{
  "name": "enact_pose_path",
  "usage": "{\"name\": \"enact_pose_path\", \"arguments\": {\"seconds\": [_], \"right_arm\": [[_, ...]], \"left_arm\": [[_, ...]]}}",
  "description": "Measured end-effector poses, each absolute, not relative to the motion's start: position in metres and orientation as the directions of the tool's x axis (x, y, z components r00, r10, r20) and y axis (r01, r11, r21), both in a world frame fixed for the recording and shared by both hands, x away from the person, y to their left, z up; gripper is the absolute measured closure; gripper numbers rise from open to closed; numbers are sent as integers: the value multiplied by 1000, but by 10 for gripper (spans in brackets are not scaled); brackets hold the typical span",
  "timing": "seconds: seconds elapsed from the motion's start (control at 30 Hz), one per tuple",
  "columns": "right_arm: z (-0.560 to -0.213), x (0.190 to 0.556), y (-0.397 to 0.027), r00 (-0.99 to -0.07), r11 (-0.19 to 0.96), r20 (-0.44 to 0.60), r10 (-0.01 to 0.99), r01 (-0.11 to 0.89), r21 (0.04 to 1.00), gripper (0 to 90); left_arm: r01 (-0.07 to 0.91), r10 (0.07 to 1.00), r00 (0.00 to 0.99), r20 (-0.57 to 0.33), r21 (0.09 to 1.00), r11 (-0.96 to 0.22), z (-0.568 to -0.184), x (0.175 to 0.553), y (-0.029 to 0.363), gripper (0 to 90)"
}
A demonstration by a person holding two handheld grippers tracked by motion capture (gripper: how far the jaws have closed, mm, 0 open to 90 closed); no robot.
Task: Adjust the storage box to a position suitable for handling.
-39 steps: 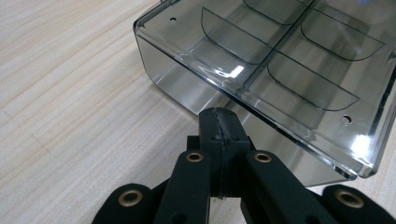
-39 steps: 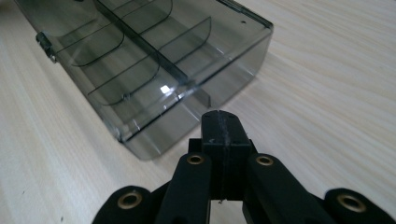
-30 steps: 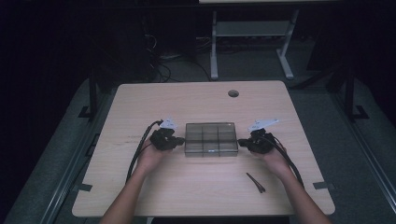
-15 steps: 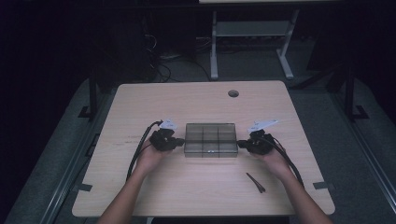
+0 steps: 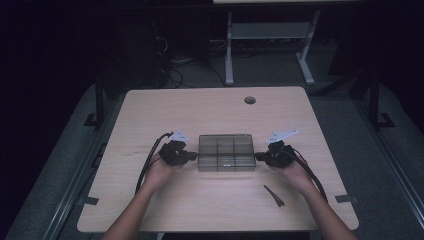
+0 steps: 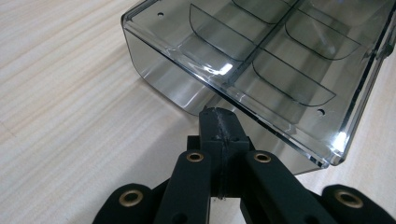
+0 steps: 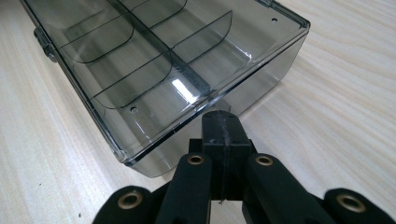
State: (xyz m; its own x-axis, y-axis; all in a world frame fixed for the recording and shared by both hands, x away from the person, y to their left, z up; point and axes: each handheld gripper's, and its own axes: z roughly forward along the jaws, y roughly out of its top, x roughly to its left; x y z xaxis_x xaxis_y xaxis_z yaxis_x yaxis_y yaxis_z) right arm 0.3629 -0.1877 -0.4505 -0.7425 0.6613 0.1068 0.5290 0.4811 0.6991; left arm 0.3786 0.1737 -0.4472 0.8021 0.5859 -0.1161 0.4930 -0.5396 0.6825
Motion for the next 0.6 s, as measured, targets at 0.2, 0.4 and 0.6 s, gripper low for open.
{"name": "enact_pose_path", "arguments": {"seconds": [0.2, 0.4, 0.6], "right_arm": [[-452, 355, -189, -747, 467, 129, 653, 530, 707, 900], [-452, 348, -189, -751, 469, 136, 646, 531, 706, 900], [-451, 340, -188, -768, 476, 137, 625, 514, 714, 900]], "left_arm": [[493, 582, 805, -117, 676, -547, -446, 371, 174, 900], [490, 577, 810, -103, 659, -570, -444, 366, 173, 900], [500, 583, 804, -116, 662, -558, -444, 358, 177, 900]]}}
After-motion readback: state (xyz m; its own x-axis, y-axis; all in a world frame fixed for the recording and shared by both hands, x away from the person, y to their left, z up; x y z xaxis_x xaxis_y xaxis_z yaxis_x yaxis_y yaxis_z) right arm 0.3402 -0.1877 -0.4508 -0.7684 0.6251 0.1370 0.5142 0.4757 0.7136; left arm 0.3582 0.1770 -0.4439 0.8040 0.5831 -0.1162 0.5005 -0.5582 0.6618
